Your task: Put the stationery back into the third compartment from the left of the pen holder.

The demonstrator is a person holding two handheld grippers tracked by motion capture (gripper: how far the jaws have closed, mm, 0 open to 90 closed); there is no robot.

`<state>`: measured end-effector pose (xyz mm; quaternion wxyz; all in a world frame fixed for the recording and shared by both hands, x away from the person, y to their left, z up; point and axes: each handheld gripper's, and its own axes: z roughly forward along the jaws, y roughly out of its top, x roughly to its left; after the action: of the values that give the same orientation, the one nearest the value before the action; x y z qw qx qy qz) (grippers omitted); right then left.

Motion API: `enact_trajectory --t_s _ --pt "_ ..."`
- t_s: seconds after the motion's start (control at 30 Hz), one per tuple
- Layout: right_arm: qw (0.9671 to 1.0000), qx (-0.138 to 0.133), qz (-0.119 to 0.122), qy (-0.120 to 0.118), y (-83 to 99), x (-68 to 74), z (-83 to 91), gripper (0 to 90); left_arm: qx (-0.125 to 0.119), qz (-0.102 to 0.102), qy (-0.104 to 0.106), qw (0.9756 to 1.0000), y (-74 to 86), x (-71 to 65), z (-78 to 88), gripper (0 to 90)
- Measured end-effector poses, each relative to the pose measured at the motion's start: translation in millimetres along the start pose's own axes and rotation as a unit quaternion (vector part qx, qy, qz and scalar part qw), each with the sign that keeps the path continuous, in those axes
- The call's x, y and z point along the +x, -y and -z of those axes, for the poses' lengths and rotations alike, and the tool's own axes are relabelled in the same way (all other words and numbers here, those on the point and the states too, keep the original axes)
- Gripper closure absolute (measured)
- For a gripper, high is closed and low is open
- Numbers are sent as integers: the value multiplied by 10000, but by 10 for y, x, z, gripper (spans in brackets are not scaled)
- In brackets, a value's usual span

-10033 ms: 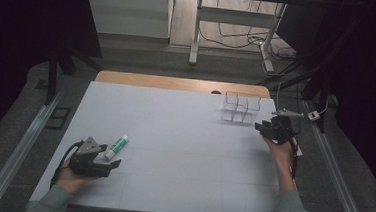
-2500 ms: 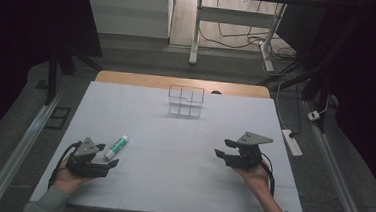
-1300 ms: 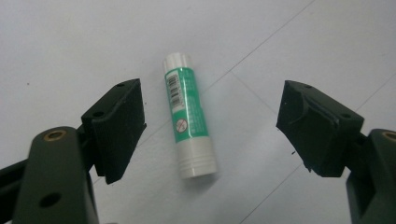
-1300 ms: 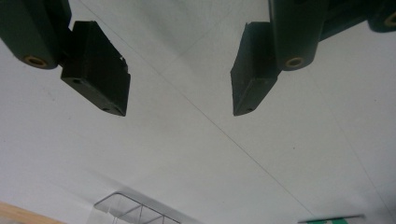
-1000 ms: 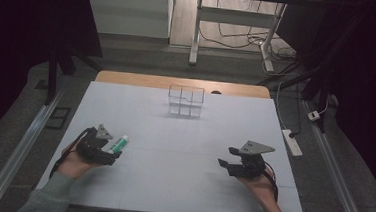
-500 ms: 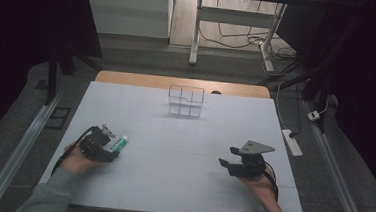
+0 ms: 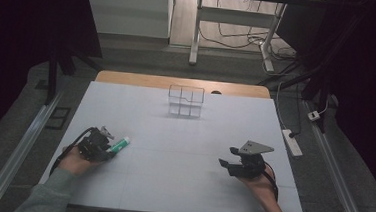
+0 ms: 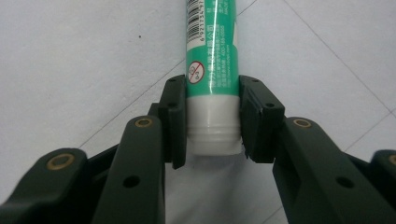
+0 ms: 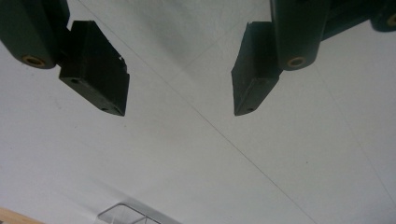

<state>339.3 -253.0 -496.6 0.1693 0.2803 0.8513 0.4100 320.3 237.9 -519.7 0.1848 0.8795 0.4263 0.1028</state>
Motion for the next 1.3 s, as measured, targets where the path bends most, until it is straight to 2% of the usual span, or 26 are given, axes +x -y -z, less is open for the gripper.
enact_trajectory --t_s 0.2,0.37,0.5,0.67,0.77,0.97,1.07,1.3 --pt "10000 -28 11 0 -4 4 7 363 -114 -77 -92 9999 4 0 27 649" --pt "10000 -67 12 -1 -5 0 10 363 -435 -60 83 9990 4 19 106 649" --pt "10000 -88 27 2 -11 6 17 365 -689 -85 217 9974 -17 16 178 649" --pt "9999 -124 25 16 -25 17 17 364 -891 -119 402 9951 -62 -4 212 649" --pt "9999 -122 62 1 -30 23 12 362 -952 -157 416 9945 -95 -27 219 649" --pt "9999 -111 46 2 -32 33 3 359 -1028 -398 505 9926 -219 -83 243 648" --pt "9999 -127 62 -17 -36 40 1 358 -1021 -513 614 9916 -295 -124 231 648" --pt "9999 -113 59 -67 -52 65 -7 355 -995 -720 714 9899 -462 -231 176 648"
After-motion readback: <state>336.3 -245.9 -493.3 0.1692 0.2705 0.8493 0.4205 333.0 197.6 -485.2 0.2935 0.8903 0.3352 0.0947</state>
